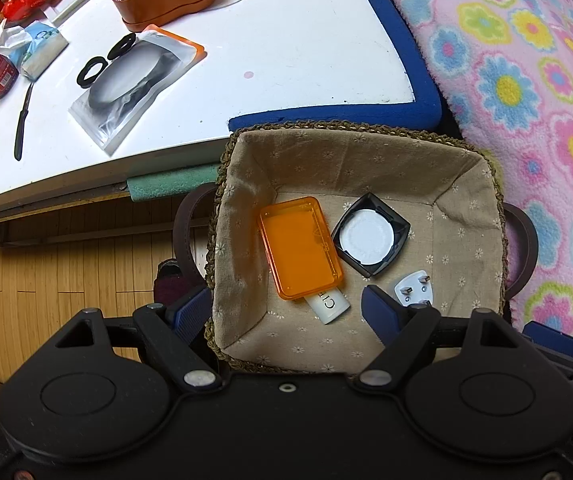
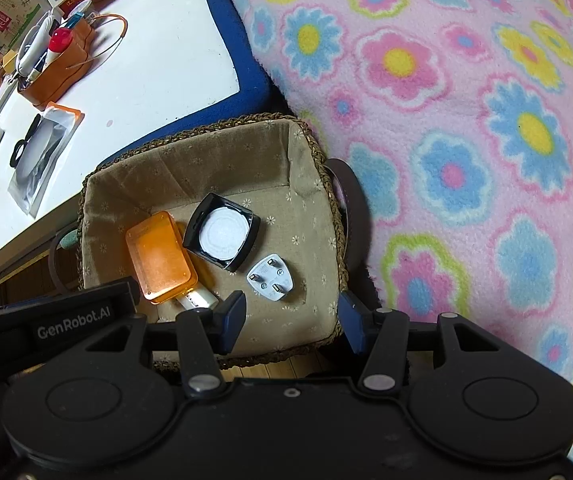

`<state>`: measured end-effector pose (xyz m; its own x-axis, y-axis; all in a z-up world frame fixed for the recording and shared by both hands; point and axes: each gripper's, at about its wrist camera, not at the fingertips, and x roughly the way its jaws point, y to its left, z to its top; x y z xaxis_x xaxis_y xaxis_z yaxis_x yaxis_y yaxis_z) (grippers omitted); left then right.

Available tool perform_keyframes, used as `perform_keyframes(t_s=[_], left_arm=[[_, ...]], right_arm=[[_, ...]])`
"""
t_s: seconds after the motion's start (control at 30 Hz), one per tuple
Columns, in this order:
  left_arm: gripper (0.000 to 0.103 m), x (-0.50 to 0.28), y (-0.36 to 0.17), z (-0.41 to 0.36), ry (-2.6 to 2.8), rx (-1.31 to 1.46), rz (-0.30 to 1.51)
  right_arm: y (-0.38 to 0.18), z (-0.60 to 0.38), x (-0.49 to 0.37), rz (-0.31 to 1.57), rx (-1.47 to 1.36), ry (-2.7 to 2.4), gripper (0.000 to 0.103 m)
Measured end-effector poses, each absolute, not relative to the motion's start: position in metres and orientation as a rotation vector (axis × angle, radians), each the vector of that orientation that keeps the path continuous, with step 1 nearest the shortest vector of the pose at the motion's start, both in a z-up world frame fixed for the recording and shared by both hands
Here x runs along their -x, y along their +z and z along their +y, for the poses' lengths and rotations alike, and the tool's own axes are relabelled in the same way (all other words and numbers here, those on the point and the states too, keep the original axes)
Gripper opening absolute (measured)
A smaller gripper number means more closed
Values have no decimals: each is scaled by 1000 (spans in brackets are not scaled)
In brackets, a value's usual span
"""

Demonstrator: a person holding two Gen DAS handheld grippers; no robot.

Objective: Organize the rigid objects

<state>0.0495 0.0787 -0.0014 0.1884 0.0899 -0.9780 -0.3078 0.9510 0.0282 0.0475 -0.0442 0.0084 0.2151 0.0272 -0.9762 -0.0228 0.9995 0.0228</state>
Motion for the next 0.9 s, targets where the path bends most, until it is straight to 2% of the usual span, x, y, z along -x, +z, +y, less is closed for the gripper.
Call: perform_keyframes(t_s=[0.9], left_arm=[[78, -51, -6, 77, 265, 186, 1369]], right_arm=[[8, -46, -41, 1357, -9, 40, 52]])
